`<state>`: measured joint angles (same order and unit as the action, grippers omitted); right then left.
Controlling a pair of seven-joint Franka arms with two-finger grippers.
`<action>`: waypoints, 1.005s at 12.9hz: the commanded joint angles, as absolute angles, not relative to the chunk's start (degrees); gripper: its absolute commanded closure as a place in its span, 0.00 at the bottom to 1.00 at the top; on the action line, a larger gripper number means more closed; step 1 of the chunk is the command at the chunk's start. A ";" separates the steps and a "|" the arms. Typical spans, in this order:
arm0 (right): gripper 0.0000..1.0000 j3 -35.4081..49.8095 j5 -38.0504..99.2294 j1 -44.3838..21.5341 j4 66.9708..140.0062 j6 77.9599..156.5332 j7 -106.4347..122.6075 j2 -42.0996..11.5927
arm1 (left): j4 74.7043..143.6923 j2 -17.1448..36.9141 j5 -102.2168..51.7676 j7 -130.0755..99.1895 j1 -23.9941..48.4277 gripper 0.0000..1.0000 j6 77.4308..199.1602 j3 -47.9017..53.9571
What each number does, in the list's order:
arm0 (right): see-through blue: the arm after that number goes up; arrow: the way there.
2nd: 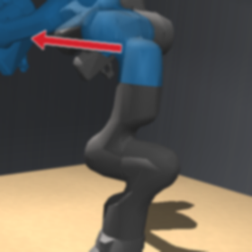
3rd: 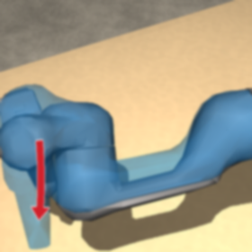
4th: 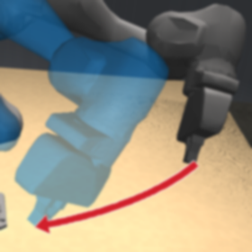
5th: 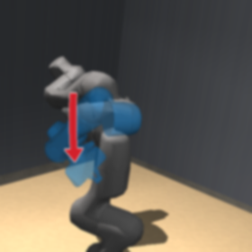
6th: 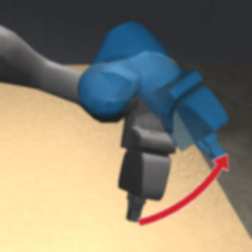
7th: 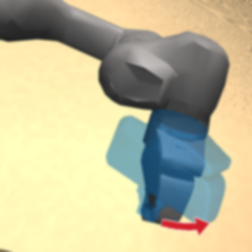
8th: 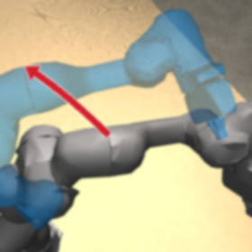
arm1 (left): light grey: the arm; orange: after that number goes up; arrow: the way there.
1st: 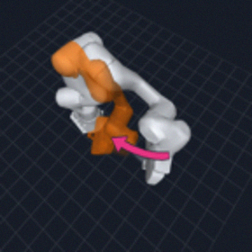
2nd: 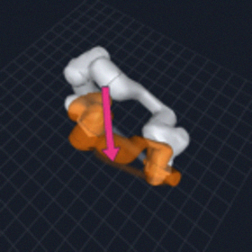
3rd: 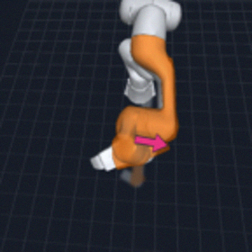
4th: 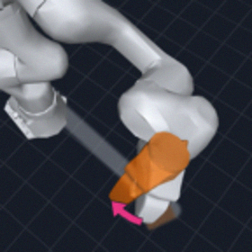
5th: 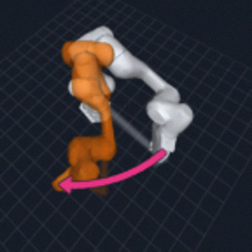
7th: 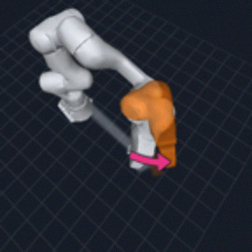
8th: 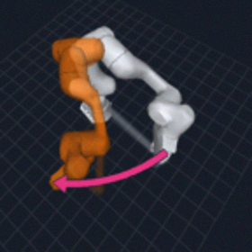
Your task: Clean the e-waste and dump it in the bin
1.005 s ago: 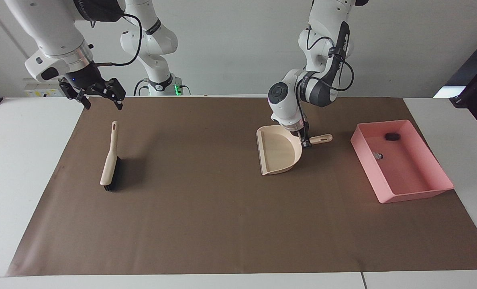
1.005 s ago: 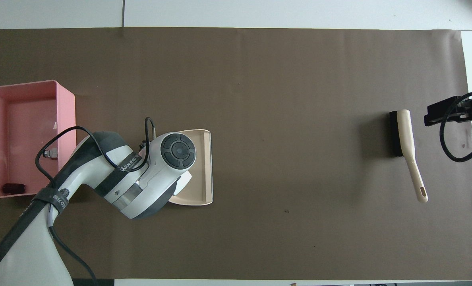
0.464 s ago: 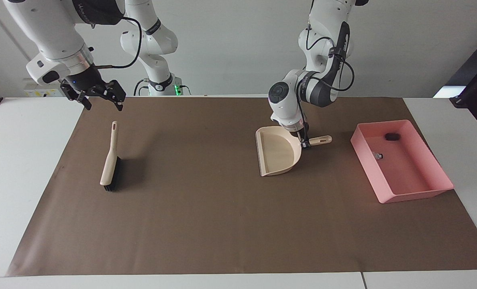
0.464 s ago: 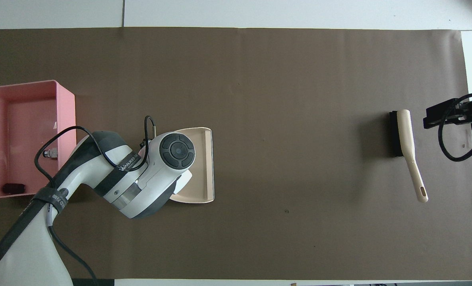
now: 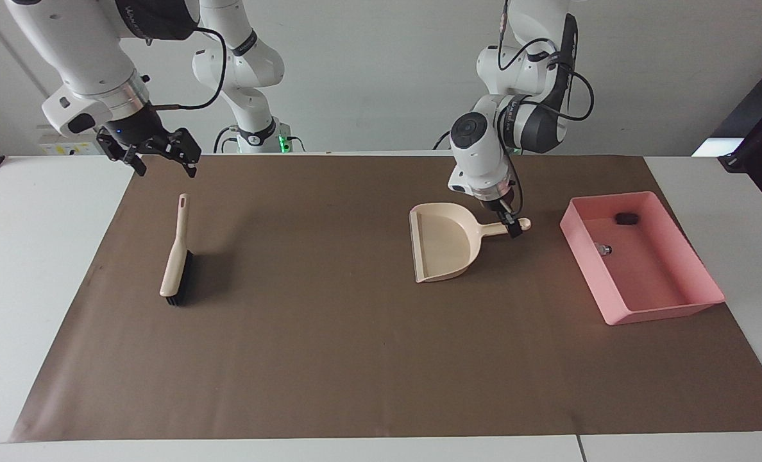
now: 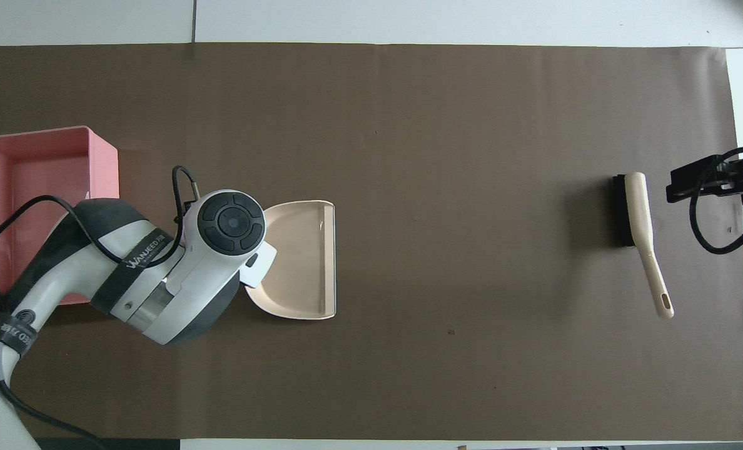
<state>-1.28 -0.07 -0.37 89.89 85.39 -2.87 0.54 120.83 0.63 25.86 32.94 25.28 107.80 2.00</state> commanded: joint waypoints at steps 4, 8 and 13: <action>0.00 -0.97 -0.70 0.18 90.79 85.43 -2.20 1.32 | 118.58 -4.21 14.79 21.80 10.40 0.02 106.61 1.93; 0.00 -0.88 -0.70 0.18 90.79 85.43 -2.20 1.32 | 107.00 -3.43 5.21 21.45 -1.03 0.02 100.39 1.85; 0.00 -0.97 -0.70 0.18 90.79 85.43 -2.20 1.32 | 97.83 -2.99 4.40 14.70 -4.48 0.02 94.05 1.85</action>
<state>-1.28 -0.07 -0.38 89.89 85.39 -2.87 0.54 100.78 -3.93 5.42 18.15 -4.04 96.54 1.22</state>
